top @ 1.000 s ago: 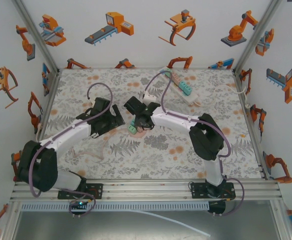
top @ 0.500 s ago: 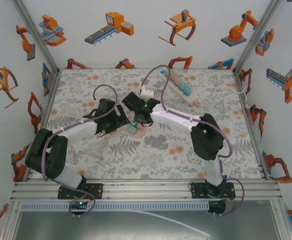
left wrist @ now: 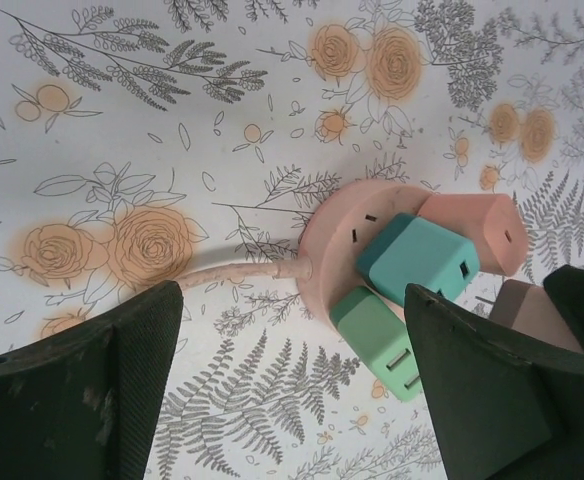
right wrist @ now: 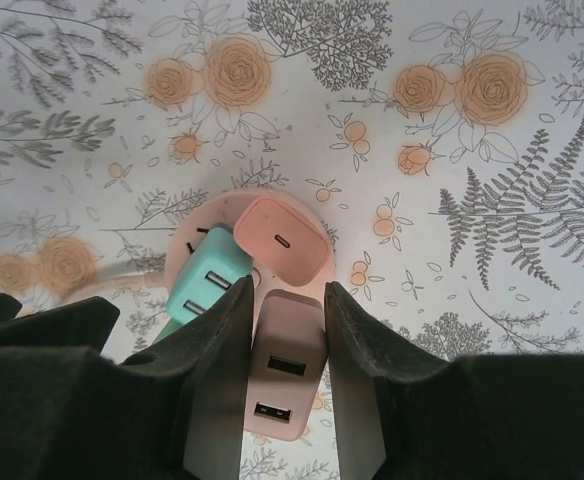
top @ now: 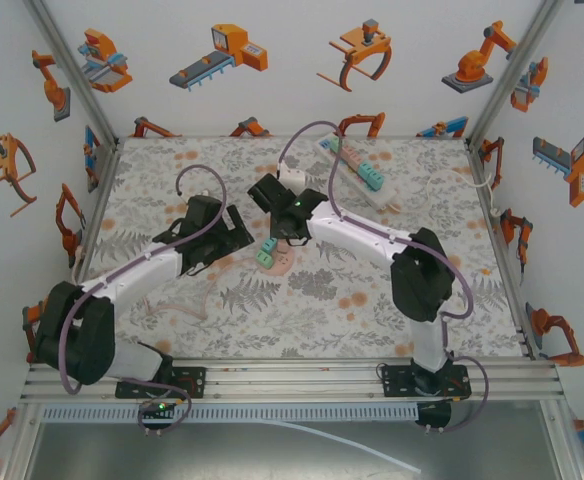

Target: Pull the plug off the socket

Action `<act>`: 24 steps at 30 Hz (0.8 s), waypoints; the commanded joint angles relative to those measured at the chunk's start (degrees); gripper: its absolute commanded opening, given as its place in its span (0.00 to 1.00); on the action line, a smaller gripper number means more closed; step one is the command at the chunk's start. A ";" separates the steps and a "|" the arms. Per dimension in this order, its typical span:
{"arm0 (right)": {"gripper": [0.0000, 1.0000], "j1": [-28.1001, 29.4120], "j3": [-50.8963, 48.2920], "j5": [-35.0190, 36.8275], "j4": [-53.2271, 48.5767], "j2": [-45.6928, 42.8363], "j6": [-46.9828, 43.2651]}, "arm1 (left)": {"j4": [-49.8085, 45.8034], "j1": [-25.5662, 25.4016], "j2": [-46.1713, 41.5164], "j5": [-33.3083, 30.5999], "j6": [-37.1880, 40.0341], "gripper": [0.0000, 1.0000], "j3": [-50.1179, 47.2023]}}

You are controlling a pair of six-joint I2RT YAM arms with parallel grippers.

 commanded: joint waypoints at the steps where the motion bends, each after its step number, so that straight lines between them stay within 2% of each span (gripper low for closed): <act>1: 0.19 -0.42 -0.44 0.50 0.86 -6.40 -1.16 | -2.96 -0.16 -3.49 -0.13 3.02 0.84 2.27; 8: 0.18 -2.71 -9.19 -2.04 9.90 -16.49 -1.65 | -1.28 -0.18 -11.75 8.32 8.71 0.87 2.37; 13: 0.19 -7.45 -22.06 -8.39 21.55 -26.72 -2.10 | -0.58 -0.23 -17.79 19.45 13.54 0.91 2.97; 19: 0.17 -15.35 -40.42 -18.33 30.59 -41.19 0.27 | -4.99 -0.70 -23.28 33.25 19.73 1.00 4.85; 24: 0.17 -17.57 -53.68 -23.18 32.71 -52.32 -0.69 | -9.71 -2.08 -25.80 40.72 25.47 0.97 5.79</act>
